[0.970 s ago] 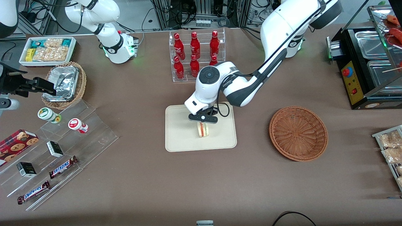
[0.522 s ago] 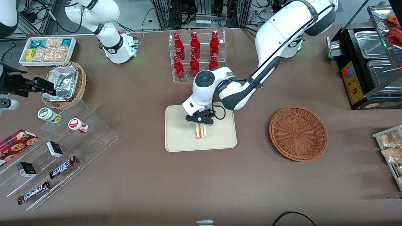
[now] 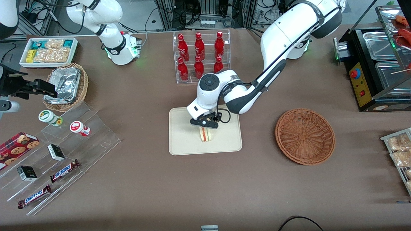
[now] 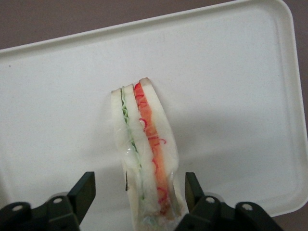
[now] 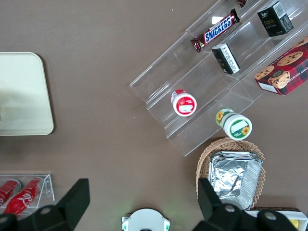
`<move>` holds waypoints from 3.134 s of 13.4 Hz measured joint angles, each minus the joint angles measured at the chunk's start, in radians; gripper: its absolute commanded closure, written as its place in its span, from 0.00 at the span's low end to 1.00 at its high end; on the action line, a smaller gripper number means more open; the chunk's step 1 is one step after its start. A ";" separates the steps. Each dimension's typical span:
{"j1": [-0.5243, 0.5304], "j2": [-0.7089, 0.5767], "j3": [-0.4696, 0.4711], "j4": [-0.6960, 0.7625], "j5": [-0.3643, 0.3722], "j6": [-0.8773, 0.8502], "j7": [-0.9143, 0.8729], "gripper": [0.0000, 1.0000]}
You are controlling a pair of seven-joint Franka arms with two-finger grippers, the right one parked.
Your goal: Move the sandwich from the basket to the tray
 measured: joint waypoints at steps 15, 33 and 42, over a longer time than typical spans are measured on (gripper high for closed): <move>0.008 -0.426 0.250 0.086 -0.261 -0.490 0.216 0.01; 0.044 -0.726 0.689 0.031 -0.463 -0.705 0.870 0.01; 0.339 -0.735 0.503 0.031 -0.489 -0.714 0.925 0.00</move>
